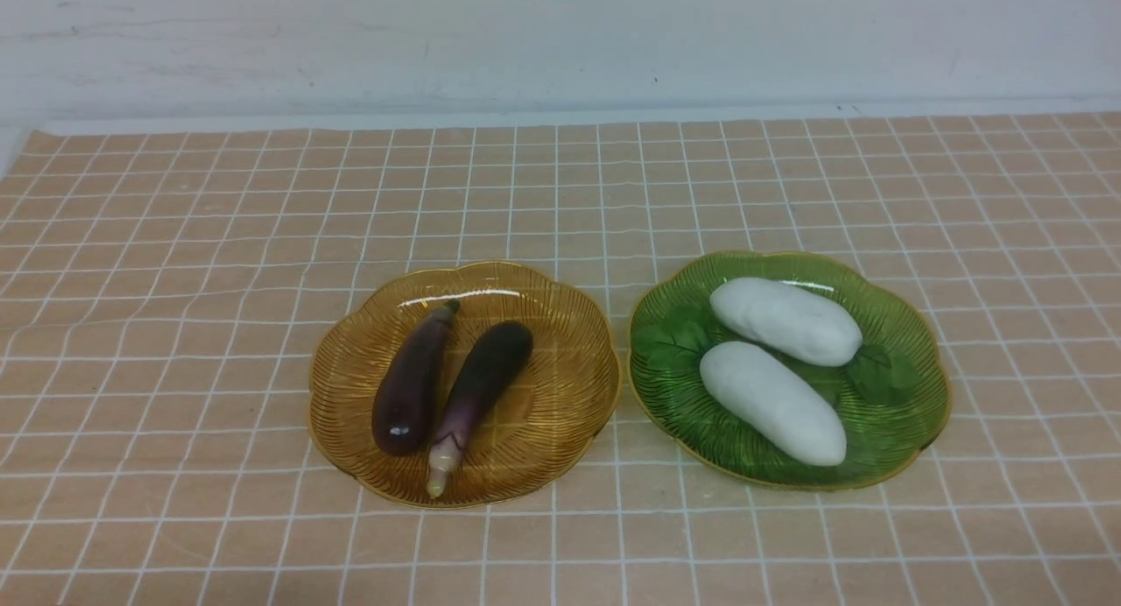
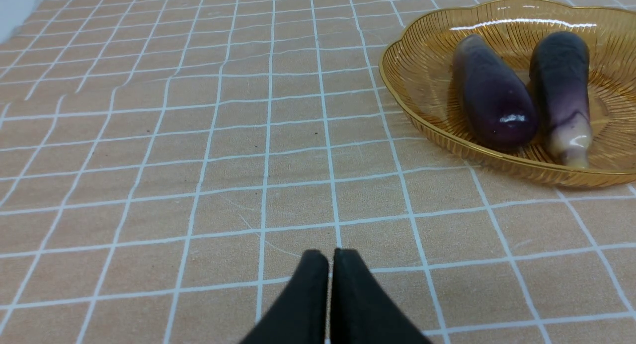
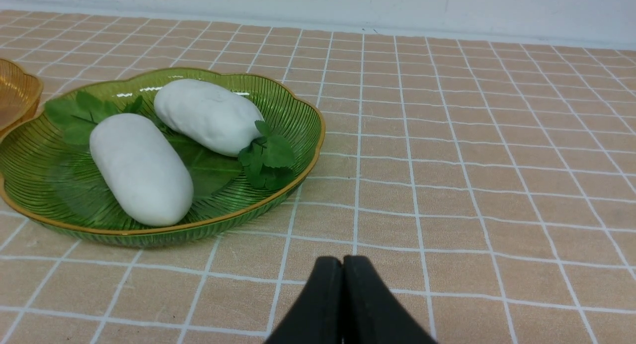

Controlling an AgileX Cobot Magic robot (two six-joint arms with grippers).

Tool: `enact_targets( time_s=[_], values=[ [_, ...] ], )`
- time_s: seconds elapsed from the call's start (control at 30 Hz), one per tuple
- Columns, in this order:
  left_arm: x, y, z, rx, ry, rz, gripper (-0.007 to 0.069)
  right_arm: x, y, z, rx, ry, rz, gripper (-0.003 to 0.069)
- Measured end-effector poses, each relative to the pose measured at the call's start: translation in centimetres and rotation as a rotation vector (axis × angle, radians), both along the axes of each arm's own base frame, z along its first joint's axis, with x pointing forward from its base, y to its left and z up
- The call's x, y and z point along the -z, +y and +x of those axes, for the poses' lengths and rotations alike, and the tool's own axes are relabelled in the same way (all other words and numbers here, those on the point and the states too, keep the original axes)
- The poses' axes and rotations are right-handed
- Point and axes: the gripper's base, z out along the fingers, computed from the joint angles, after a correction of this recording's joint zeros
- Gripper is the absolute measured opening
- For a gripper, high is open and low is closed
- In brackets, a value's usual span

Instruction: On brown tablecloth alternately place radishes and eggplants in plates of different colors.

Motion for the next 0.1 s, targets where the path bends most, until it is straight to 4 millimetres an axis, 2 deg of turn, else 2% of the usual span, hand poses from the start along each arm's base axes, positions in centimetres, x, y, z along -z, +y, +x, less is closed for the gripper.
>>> enact_targets(
  time_s=[0.1],
  values=[
    [0.0, 0.0, 0.0, 0.0, 0.0, 0.0, -0.0003, 0.0, 0.0, 0.0, 0.0, 0.0, 0.0, -0.0017]
  ],
)
